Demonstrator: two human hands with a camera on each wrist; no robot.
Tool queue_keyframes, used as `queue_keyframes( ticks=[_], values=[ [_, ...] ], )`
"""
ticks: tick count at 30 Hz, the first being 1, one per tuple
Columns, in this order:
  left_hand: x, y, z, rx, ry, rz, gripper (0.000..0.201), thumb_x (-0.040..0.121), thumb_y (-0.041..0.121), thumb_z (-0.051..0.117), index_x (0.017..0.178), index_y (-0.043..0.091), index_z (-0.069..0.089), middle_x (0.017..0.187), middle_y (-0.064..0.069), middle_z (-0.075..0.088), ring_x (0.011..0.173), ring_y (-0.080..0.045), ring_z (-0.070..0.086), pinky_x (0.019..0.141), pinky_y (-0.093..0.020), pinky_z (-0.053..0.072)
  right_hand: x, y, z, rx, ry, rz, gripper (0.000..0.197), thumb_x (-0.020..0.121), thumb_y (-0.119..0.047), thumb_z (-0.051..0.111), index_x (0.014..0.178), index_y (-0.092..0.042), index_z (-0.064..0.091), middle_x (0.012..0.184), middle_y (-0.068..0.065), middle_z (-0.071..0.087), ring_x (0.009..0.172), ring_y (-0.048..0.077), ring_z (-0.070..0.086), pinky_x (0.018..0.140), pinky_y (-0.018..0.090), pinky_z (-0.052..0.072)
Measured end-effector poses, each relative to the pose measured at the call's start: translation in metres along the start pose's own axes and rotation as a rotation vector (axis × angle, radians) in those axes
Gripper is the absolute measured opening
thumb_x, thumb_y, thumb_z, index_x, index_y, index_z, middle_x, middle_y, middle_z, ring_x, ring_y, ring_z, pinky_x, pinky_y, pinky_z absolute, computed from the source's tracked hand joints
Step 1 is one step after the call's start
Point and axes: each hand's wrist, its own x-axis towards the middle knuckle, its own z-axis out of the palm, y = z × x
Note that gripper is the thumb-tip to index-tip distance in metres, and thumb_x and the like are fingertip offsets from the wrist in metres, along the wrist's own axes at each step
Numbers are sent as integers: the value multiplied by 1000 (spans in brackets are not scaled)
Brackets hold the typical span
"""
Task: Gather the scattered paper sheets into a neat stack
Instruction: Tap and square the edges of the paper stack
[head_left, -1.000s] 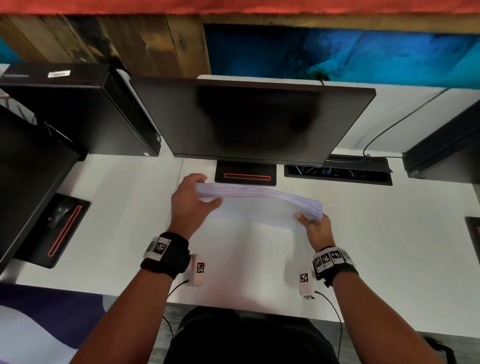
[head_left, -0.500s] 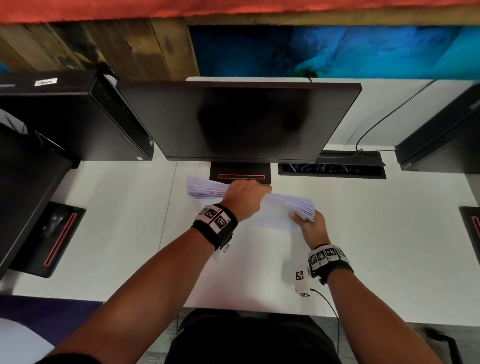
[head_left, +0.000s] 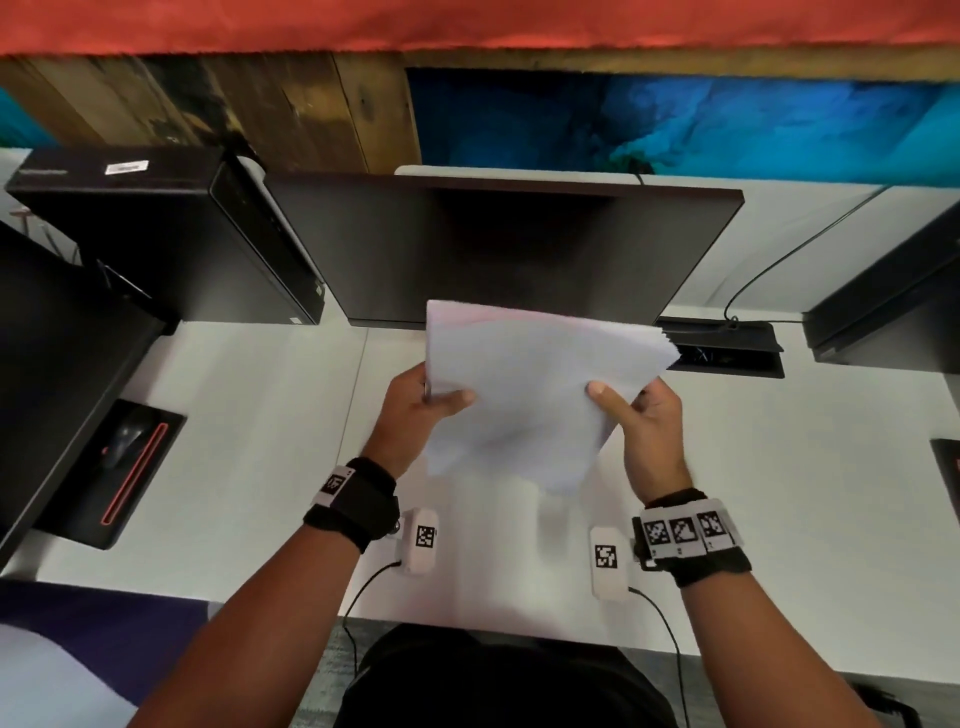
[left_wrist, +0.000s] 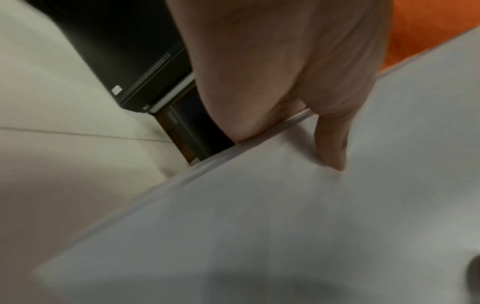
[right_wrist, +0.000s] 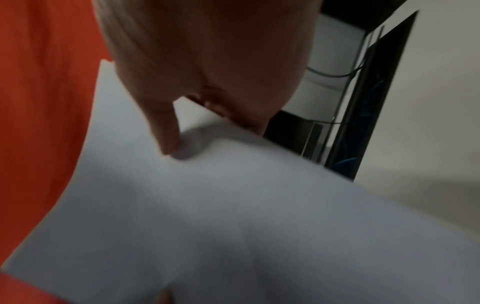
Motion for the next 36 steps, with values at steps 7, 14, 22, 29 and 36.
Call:
queue_keyframes(
  ticks=[7, 14, 22, 29, 36],
  values=[
    [-25, -35, 17, -34, 84, -46, 36, 95, 5, 69, 129, 15, 67, 121, 0, 76, 114, -19, 71, 94, -33, 58, -35, 36, 31, -13, 168, -15, 29, 100, -4, 67, 122, -21, 64, 108, -17, 77, 101, 1, 72, 85, 21, 55],
    [-23, -28, 5, -10, 85, 5, 69, 76, -3, 79, 136, 11, 49, 124, -7, 63, 115, -13, 63, 94, -24, 54, -14, 42, 4, -84, -21, 110, 85, 79, -13, 86, 147, -44, 44, 142, 9, 61, 128, 24, 64, 109, 45, 53],
    [-16, -12, 8, 4, 23, 29, 78, 81, -9, 78, 145, 13, 39, 127, 10, 59, 112, 6, 61, 89, -16, 53, -3, 26, 1, -192, -127, 29, 102, 86, -2, 82, 160, -43, 25, 152, -6, 56, 142, 15, 52, 118, 46, 44],
    [-12, -21, 4, -13, 10, -58, 77, 82, 0, 81, 146, 21, 44, 135, 0, 63, 122, -13, 64, 106, -41, 54, -3, 31, 4, -221, -110, 127, 91, 79, -22, 86, 157, -17, 39, 143, 0, 65, 131, 18, 62, 111, 51, 50],
    [-18, -21, 4, 20, 14, -43, 99, 82, 8, 79, 160, 32, 23, 148, 4, 54, 137, -15, 53, 113, -34, 46, -7, 24, 4, -242, -123, 58, 107, 88, -15, 83, 167, -35, 13, 161, -7, 46, 145, 13, 48, 120, 42, 41]
  ],
)
